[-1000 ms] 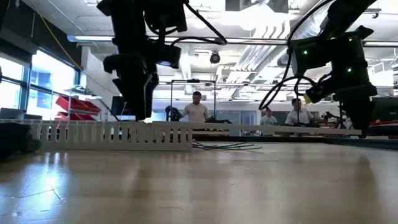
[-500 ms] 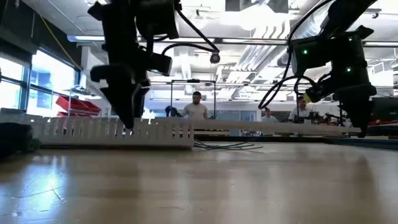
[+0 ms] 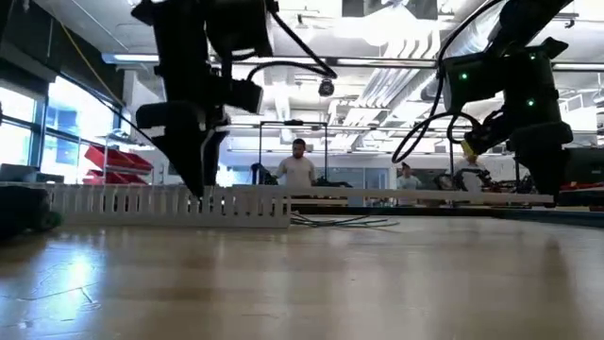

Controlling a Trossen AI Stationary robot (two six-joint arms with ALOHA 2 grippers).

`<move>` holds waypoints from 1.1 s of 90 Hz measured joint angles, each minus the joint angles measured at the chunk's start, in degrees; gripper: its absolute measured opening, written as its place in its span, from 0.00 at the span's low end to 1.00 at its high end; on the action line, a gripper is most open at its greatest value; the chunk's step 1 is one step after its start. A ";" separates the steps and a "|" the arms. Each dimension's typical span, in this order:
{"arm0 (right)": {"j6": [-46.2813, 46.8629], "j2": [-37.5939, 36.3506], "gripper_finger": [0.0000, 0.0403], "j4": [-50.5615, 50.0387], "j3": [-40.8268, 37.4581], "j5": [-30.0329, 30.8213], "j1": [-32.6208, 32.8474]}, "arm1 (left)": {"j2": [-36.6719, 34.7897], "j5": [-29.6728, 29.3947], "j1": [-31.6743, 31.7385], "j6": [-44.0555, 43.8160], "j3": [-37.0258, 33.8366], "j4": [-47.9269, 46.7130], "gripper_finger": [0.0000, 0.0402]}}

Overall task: Ziptie cables
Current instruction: Close the white cable duct

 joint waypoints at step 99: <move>1.67 0.02 0.03 -8.55 3.35 4.45 -0.01 | 0.44 4.84 4.47 5.61 -6.75 18.09 0.49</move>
